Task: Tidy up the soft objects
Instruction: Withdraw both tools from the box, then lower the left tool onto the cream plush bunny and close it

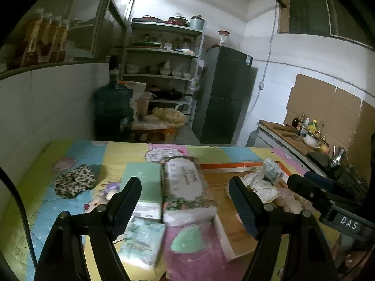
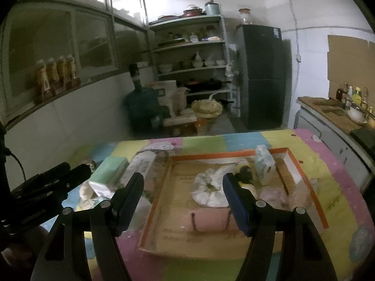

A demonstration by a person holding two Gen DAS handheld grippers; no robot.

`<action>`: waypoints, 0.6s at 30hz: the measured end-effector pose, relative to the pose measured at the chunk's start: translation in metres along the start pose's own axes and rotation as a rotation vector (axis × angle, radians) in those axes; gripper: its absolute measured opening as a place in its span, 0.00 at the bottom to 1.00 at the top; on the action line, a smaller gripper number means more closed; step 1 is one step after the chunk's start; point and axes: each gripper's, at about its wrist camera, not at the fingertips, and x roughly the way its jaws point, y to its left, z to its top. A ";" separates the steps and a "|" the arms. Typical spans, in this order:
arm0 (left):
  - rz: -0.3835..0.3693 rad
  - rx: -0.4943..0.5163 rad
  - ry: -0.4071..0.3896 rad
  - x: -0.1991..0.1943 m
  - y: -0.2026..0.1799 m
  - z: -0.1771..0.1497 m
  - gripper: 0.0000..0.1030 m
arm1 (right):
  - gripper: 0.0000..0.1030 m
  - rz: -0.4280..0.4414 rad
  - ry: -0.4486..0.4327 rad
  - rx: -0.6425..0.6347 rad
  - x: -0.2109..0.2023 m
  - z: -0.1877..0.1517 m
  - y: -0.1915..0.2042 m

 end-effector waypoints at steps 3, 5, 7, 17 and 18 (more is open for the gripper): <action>0.014 -0.013 -0.006 -0.006 0.013 -0.001 0.74 | 0.69 0.008 0.004 -0.007 0.000 -0.002 0.010; 0.027 -0.028 -0.010 -0.010 0.025 -0.001 0.74 | 0.69 0.016 0.007 -0.015 0.001 -0.003 0.019; 0.038 -0.039 -0.013 -0.014 0.034 -0.001 0.74 | 0.69 0.023 0.011 -0.021 0.002 -0.004 0.025; 0.080 -0.092 -0.031 -0.028 0.075 -0.006 0.74 | 0.69 0.056 0.032 -0.061 0.010 -0.009 0.061; 0.083 -0.096 -0.032 -0.029 0.079 -0.006 0.74 | 0.69 0.059 0.035 -0.065 0.012 -0.009 0.065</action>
